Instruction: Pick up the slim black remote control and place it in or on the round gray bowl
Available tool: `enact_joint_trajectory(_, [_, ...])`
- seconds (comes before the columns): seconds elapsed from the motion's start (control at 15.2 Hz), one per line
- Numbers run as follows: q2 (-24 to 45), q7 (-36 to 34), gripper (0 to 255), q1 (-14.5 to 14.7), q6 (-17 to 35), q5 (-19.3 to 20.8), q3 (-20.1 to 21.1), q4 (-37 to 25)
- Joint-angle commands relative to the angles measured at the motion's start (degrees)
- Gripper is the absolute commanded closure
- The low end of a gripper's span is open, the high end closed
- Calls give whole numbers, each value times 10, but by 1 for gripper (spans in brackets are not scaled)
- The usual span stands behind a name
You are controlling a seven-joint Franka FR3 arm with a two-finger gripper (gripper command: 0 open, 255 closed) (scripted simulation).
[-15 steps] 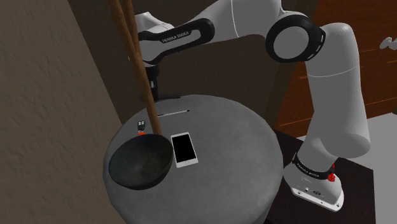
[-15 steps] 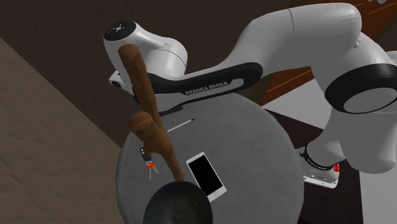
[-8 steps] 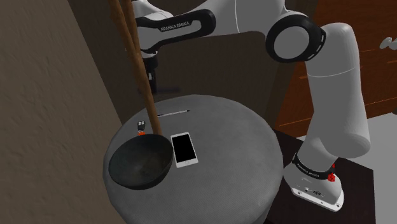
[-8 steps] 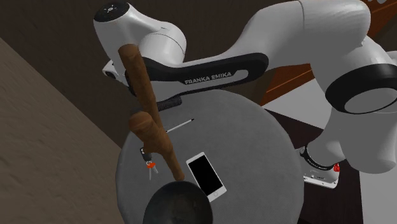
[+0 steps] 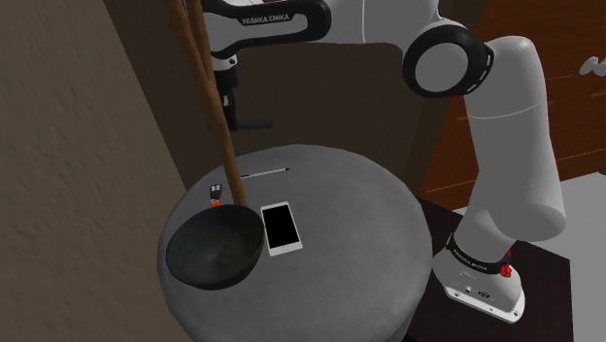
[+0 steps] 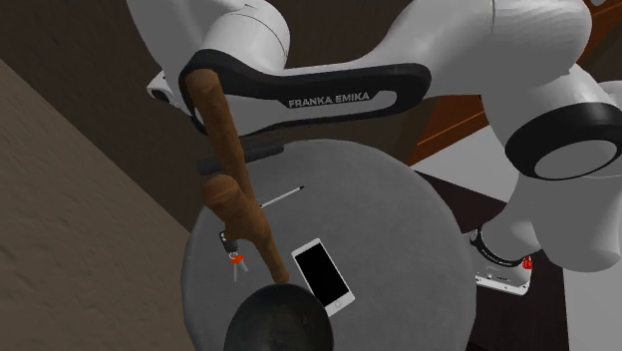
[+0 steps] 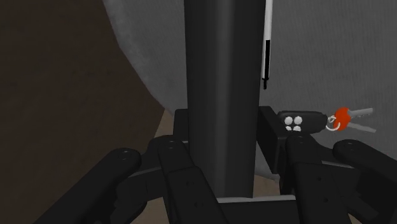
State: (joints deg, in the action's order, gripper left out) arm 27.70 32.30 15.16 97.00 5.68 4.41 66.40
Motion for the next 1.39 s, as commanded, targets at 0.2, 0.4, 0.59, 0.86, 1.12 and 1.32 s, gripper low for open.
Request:
enact_joint_trajectory(0.2, [-24, -21, 255, 15, -9, 2, 6, 17])
enact_joint_trajectory(0.4, [-60, -54, 255, 37, 8, 4, 15, 72])
enact_joint_trajectory(0.59, [-87, -89, 255, 59, 20, 7, 26, 114])
enact_joint_trajectory(0.86, [-115, -136, 255, 88, 30, 10, 41, 155])
enact_joint_trajectory(1.12, [-132, -185, 255, 118, 35, 13, 58, 182])
enact_joint_trajectory(1.32, [-139, -222, 255, 141, 36, 16, 72, 193])
